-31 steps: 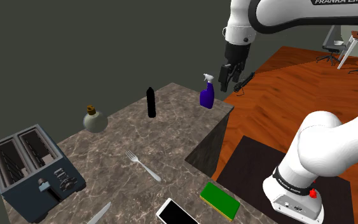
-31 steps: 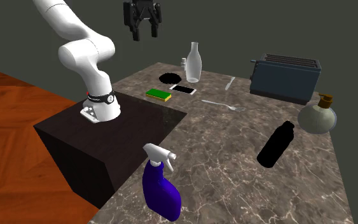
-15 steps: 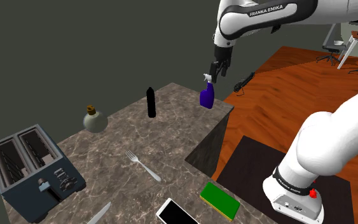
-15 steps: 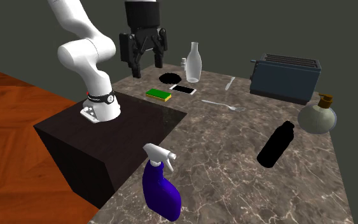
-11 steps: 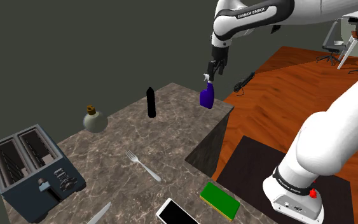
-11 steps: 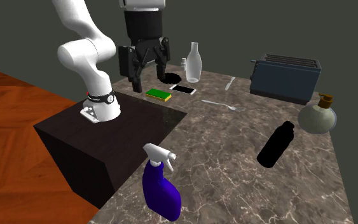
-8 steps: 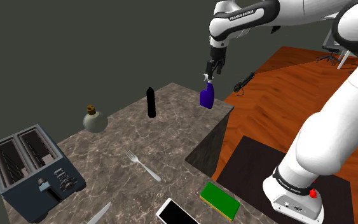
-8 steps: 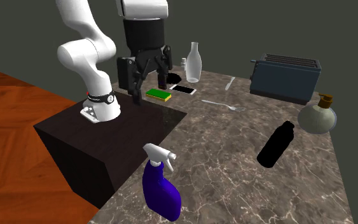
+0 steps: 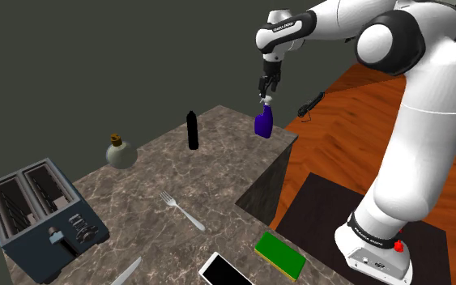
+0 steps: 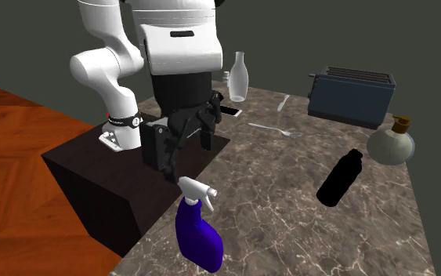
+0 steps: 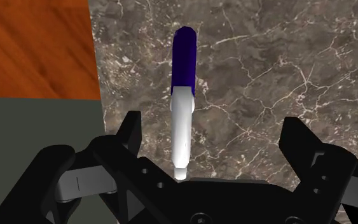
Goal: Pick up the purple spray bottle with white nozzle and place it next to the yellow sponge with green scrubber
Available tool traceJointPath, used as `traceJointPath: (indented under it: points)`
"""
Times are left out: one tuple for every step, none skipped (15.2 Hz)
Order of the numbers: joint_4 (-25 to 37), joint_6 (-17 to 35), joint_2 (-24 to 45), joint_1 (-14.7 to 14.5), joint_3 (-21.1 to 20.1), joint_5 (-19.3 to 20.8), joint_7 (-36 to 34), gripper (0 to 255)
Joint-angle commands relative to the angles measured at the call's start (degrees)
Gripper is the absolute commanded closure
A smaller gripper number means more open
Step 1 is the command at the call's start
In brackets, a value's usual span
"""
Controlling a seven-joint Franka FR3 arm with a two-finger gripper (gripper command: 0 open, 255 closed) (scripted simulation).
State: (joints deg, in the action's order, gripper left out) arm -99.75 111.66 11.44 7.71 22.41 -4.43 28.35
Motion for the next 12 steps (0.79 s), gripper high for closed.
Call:
traceJointPath:
  points:
    - [4.7,-0.7,4.4,1.5,0.2,-1.9,2.1,0]
    - [4.2,0.0,4.6,1.6,0.2,-2.0,2.2,0]
    - [3.6,0.7,4.7,1.6,0.1,-2.1,2.3,0]
    - [3.1,1.4,4.9,1.6,0.1,-2.2,2.3,0]
    - [2.6,2.1,5.1,1.6,0.0,-2.3,2.4,0]
    - [2.1,2.8,5.4,1.6,0.0,-2.4,2.5,0]
    - [1.7,3.5,5.6,1.7,-0.1,-2.5,2.5,0]
    - [1.2,4.1,5.8,1.7,-0.1,-2.6,2.6,0]
    - [1.0,4.5,6.0,1.7,-0.1,-2.7,2.7,0]
    - [0.9,4.5,6.0,1.7,-0.1,-2.7,2.7,0]
    - [1.0,4.5,6.0,1.7,-0.1,-2.7,2.7,0]
    - [1.0,4.5,6.0,1.7,-0.1,-2.7,2.7,0]
